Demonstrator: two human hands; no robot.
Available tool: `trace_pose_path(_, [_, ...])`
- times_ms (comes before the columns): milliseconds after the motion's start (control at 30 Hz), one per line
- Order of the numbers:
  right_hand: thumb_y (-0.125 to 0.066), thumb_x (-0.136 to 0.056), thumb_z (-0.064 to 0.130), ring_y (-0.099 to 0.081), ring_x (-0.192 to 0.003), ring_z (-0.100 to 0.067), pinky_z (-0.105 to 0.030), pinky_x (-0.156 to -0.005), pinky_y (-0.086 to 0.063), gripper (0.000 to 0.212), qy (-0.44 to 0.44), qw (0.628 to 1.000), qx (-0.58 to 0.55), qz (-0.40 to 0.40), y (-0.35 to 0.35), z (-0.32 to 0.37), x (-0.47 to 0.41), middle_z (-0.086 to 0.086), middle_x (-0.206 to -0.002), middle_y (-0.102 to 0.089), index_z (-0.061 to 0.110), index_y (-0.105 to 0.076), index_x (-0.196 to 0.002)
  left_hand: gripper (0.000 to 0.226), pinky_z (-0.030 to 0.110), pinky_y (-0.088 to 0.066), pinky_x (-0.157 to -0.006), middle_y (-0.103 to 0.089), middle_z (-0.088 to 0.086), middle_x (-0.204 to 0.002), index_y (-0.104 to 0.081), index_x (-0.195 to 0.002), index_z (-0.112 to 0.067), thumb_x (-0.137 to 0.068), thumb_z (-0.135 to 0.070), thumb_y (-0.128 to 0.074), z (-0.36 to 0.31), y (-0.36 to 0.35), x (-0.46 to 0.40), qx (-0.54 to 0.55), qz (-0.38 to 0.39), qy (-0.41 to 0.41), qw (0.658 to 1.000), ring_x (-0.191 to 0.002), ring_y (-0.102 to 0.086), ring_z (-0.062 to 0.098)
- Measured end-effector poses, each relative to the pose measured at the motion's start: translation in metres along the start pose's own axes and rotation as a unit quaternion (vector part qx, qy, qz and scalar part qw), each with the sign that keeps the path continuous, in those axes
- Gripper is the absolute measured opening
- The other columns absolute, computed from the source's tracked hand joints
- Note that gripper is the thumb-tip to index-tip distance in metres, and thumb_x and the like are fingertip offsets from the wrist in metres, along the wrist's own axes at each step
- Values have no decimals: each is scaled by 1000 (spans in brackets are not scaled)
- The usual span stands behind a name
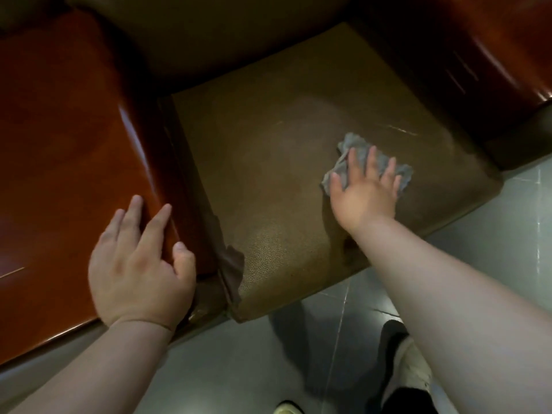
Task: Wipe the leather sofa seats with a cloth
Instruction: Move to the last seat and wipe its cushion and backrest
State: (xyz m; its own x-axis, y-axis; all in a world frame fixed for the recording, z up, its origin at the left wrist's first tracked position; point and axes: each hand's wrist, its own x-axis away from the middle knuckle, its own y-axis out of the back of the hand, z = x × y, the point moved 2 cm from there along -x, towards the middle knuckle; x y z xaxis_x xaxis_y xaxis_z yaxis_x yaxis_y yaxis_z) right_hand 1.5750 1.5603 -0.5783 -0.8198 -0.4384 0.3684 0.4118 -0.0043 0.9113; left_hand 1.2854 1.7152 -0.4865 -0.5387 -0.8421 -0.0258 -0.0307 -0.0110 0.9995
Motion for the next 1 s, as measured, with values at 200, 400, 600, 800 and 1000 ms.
trace_pose_path(200, [-14, -107, 57, 31, -152, -39, -57, -126, 13, 65, 375, 911, 114, 127, -50, 79, 99, -2, -170, 23, 35, 6, -165, 68, 59, -37, -118, -40, 17, -164, -57, -150, -18, -91, -46, -38, 2, 2, -1, 10, -4, -8, 1000, -150, -38, 40])
trace_pose_path(400, [-8, -101, 61, 16, -158, -35, -49, -127, 8, 72, 305, 937, 164, 32, -22, 72, -8, -4, -174, 9, 32, 1, -166, 69, 59, -35, -119, -41, 17, -163, -58, -150, -18, -90, -47, -39, 7, -3, 0, 2, -14, -13, 1000, -150, -38, 40])
trace_pose_path(600, [-10, -103, 63, 16, -156, -42, -55, -127, 6, 74, 195, 970, 136, 48, -10, 123, -45, -10, -173, 14, 28, 8, -165, 68, 57, -34, -120, -38, 10, -166, -56, -150, -24, -87, -48, -47, 10, -6, 0, 12, -1, -12, 1000, -152, -36, 35])
trace_pose_path(800, [-28, -104, 63, 12, -159, -27, -45, -125, 18, 70, 563, 787, 175, 179, -63, 107, 87, -1, -174, -4, 31, -16, -165, 68, 58, -34, -120, -38, 9, -166, -59, -148, -25, -84, -47, -50, 11, -5, 0, 17, 13, -15, 1000, -151, -37, 35])
trace_pose_path(1000, [-13, -103, 66, 31, -153, -32, -48, -122, 22, 73, 361, 904, 201, 111, -30, 121, -7, -1, -169, 27, 35, 21, -159, 66, 57, -33, -121, -40, 8, -166, -60, -147, -26, -85, -48, -51, 9, -5, 1, 34, 6, -8, 999, -152, -37, 33])
